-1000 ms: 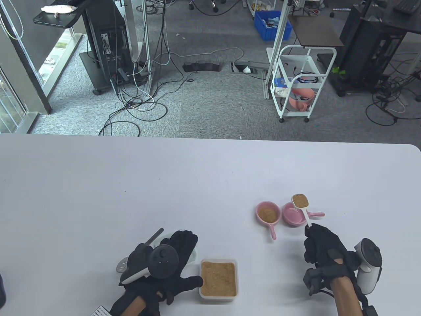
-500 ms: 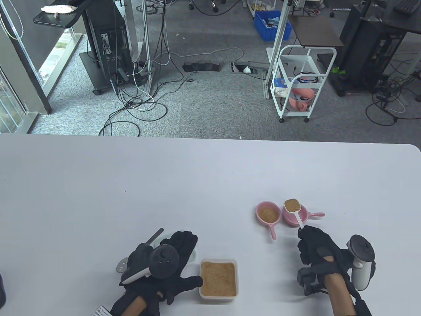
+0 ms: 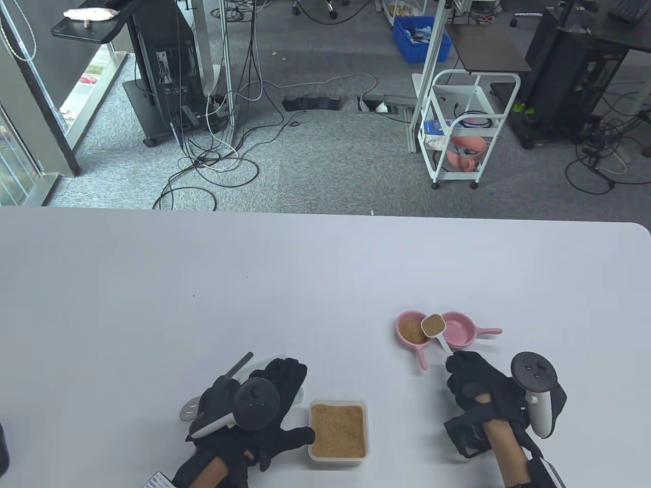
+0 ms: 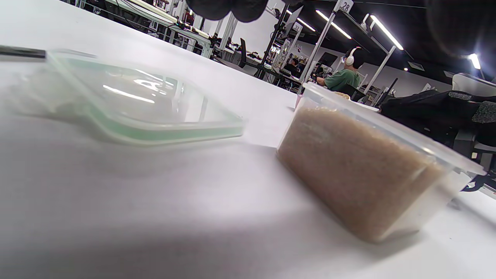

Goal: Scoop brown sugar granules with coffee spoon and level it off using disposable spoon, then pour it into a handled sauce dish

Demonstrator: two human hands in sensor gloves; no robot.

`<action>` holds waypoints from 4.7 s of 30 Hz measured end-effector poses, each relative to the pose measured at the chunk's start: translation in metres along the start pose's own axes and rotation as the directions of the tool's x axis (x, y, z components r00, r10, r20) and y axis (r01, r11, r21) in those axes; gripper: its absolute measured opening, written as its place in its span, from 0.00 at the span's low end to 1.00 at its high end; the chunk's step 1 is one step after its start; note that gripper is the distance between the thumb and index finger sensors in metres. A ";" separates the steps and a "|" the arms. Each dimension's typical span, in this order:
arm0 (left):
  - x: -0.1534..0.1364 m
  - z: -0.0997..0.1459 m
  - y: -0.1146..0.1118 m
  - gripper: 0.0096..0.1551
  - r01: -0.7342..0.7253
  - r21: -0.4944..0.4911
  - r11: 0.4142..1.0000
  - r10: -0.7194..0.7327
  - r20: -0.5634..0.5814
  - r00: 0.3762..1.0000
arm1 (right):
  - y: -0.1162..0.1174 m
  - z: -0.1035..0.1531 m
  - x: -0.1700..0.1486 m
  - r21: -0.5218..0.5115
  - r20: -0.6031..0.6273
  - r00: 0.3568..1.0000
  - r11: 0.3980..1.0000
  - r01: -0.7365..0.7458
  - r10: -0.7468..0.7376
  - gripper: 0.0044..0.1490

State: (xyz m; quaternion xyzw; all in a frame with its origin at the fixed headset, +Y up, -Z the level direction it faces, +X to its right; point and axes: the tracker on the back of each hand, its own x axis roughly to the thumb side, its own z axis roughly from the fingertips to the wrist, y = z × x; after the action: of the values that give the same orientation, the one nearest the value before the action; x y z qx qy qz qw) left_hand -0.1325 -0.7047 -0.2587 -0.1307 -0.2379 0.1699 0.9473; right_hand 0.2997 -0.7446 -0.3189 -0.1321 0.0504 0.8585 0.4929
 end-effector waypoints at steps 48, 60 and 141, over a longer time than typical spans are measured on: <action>0.008 -0.004 -0.007 0.67 0.062 -0.048 0.997 -0.061 0.019 0.998 | 0.047 0.037 0.064 -0.598 0.196 0.337 0.384 -0.703 0.921 0.27; 0.012 -0.007 -0.013 0.67 0.085 -0.069 0.994 -0.084 0.020 0.996 | 0.028 0.031 0.057 -0.463 0.224 0.643 0.660 -0.592 0.733 0.28; 0.020 -0.018 -0.026 0.67 0.062 -0.147 0.987 -0.055 0.050 0.997 | 0.101 0.051 0.034 0.836 0.176 0.983 0.520 -0.173 0.044 0.27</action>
State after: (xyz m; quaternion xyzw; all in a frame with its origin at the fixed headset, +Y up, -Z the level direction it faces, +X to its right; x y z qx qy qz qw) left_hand -0.1003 -0.7238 -0.2568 -0.1899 -0.2755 0.1266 0.9338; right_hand 0.1871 -0.7567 -0.2841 0.1850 0.4361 0.7614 0.4425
